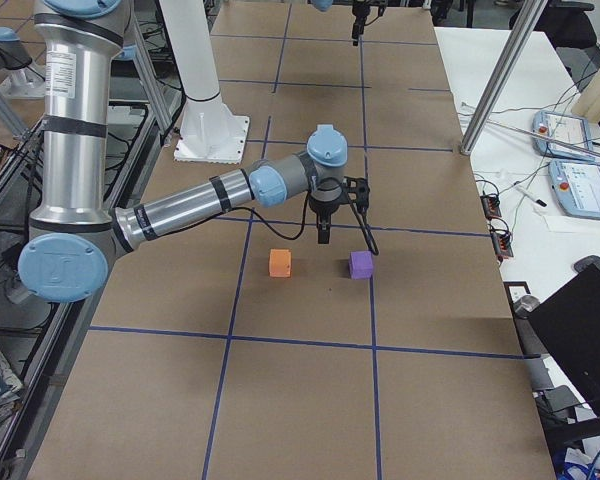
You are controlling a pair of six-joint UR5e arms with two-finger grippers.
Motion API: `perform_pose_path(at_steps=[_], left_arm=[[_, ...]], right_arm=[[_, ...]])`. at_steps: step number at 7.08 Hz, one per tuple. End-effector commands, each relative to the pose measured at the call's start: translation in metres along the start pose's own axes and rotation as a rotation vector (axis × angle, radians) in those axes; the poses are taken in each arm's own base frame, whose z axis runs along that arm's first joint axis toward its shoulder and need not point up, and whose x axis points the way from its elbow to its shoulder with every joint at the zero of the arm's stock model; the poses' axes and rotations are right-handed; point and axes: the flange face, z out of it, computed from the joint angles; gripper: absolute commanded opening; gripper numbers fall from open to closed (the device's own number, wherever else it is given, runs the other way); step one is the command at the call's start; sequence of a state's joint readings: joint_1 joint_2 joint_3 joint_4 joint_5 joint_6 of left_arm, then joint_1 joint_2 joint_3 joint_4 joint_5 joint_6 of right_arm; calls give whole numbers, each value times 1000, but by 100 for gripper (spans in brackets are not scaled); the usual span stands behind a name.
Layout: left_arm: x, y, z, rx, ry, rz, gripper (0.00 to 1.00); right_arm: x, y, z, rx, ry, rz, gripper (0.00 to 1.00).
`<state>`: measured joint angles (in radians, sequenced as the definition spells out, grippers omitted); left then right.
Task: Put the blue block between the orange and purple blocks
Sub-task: 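Set the light blue cube down at center and withdraw the left gripper, then reach the right gripper over to the light blue cube and grasp it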
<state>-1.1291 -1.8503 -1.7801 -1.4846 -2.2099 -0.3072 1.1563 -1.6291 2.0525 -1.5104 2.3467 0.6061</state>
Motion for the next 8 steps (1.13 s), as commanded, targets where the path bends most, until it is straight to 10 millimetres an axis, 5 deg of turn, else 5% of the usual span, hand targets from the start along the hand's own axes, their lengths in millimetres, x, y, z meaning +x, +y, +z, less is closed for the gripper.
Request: perform_pose_path(at_steps=[1,3,4,6,8], left_arm=[[-155,78,-17,-16,-6,10,100],[-237,155,-15,-34,7,-47,100],[-241,173,-29,1,75,-94,100],[-237,173,-34,12,86,-92,100],[-238,173,-33,11,87,-91,100]], right_arm=[[-176,-1,42,-10,-43,51,100],[-320,13,77,-8,2,83,100],[-373,18,92,-6,31,63,100],[-469,19,133,27,65,66,100],[-518,13,161,39,99,48,100]])
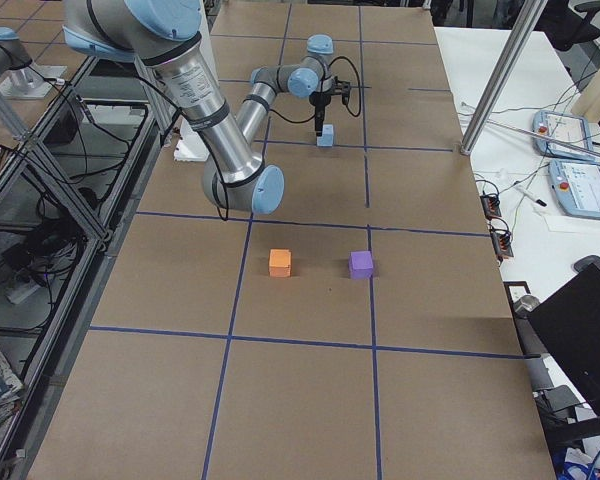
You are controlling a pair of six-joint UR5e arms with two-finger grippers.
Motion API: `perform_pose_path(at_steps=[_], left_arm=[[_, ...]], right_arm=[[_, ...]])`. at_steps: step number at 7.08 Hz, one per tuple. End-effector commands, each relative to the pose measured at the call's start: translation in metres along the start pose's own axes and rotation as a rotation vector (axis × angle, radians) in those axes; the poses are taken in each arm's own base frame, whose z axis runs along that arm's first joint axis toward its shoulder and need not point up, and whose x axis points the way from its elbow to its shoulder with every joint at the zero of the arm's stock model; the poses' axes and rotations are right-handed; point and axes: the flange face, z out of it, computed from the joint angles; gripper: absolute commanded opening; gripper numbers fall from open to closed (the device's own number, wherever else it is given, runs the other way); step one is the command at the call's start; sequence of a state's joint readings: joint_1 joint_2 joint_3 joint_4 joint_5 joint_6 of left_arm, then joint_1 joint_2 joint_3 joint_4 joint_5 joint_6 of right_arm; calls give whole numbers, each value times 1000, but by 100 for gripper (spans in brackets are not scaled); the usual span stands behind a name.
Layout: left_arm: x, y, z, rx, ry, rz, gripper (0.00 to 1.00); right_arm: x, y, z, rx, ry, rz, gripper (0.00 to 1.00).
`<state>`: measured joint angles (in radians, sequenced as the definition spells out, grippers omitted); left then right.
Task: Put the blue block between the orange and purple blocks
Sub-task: 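Reach the right gripper over to the light blue cube and grasp it, then carry the light blue cube with the right gripper toward the purple cube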
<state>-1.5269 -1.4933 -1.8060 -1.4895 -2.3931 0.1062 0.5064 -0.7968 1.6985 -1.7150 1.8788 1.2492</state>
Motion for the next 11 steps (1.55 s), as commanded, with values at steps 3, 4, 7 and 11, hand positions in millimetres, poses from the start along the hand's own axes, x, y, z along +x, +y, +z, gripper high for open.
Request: perform_pose_path(at_steps=[3,4,7,11], left_arm=[[0,0,0,1,1,-1,100],[-1,1,1,-1,3,-1,100],[-3,1,2,-4,3,-5,100],[0,0,0,0,3,0,100]], right_arm=[[-72,-17,67,25,12,-3,100],[-68,-15,76,19,28,-20,100],[-57,-5,113,-12,87,-69,100],[-56,-23,84,22,50,-57,2]])
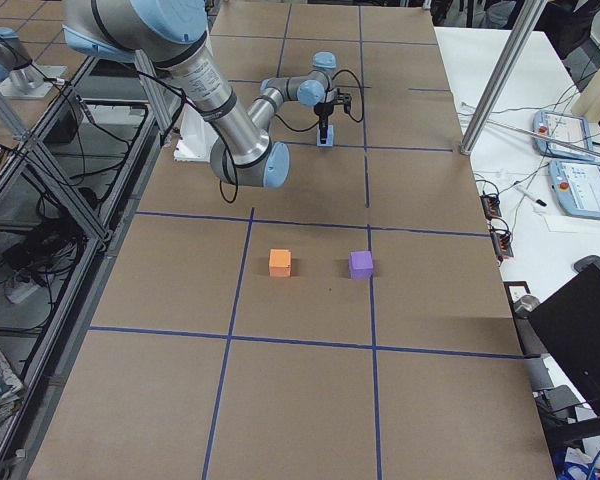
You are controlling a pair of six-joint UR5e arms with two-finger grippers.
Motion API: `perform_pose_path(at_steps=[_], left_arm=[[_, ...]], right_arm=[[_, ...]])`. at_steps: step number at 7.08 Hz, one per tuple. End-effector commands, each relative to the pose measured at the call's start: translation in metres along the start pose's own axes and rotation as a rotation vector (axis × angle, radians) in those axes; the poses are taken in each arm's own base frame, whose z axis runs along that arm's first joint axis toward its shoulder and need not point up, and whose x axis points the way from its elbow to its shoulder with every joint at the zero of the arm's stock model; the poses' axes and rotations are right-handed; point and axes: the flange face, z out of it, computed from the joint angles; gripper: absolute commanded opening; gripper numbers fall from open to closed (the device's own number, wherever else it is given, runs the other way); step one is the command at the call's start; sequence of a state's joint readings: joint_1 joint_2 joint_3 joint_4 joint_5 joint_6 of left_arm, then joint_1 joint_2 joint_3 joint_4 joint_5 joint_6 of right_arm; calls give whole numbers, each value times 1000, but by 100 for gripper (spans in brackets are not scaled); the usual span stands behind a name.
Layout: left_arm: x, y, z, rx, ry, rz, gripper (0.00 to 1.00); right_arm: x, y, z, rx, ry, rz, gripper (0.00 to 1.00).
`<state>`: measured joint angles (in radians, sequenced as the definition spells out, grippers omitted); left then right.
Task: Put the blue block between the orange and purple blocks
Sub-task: 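Carry the light blue cube with the right gripper toward the purple cube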
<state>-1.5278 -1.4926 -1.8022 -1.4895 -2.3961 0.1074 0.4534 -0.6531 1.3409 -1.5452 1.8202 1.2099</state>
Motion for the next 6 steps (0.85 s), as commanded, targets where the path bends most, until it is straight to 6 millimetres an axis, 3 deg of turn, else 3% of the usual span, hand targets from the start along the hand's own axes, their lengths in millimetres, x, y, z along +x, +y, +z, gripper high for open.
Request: perform_pose_path(at_steps=[1,2,3,4,5,6], left_arm=[[2,0,-2,3,0,4,100],[1,2,-1,1,0,1,100],[1,2,-1,1,0,1,100],[1,2,-1,1,0,1,100],[2,2,-1,2,0,2,100],[1,1,0,0,0,-2,100]], right_arm=[[39,-28,-25,37,-19,33,2],[92,-41,-29,40,-17,28,2],[168,-59,-40,2,-29,15,2],[244,-60,-50,-2,-25,-20,2],[326,-39,-47,-9,17,-110,2],[413,-27,-50,-39,54,-85,2]])
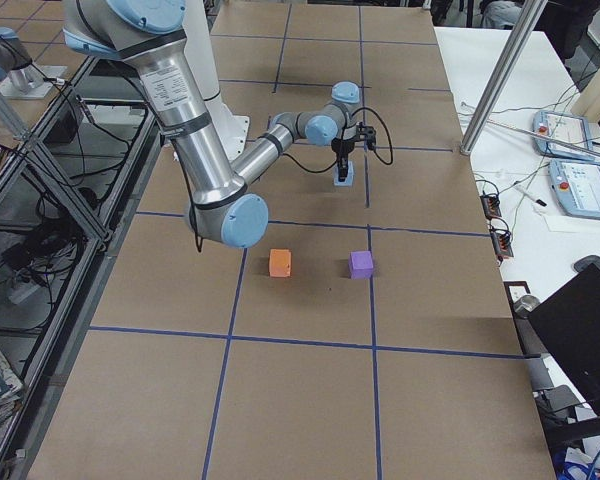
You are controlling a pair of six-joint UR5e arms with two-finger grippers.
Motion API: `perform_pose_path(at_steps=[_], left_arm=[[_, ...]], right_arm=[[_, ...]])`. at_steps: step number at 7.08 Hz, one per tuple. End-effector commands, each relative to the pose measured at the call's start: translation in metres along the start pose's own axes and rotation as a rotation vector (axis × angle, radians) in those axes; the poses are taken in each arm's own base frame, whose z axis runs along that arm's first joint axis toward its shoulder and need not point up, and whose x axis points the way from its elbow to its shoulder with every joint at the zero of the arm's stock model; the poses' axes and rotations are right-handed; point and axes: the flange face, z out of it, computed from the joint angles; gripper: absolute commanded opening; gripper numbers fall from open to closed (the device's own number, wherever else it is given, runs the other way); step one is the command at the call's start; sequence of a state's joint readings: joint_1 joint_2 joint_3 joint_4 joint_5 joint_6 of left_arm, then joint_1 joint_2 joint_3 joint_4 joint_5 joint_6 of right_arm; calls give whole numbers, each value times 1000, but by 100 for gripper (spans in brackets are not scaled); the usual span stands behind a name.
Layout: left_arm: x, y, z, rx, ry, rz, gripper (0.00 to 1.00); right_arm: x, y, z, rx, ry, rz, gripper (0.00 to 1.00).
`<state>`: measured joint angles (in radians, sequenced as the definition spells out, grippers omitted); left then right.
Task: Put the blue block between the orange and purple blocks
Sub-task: 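Carry the light blue cube with the right gripper toward the purple cube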
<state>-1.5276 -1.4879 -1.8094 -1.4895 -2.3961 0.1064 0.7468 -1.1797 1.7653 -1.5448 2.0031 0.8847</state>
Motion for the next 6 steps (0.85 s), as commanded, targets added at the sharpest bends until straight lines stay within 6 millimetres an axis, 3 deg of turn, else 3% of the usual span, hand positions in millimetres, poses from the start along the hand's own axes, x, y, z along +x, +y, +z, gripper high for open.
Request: perform_pose_path(at_steps=[1,2,3,5,6], left_arm=[[2,-1,-1,3,0,-17,100],[2,-2,-1,4,0,-16,100],[2,-2,-1,4,0,-16,100],[3,-3,-2,6,0,-14,100],[3,-3,-2,6,0,-14,100]], right_arm=[[161,40,-5,-57,-7,18,3],[217,69,7,-20,-43,21,3],[247,87,9,-4,-51,29,3],[270,99,25,-37,-20,60,4],[271,99,29,-44,-16,67,8]])
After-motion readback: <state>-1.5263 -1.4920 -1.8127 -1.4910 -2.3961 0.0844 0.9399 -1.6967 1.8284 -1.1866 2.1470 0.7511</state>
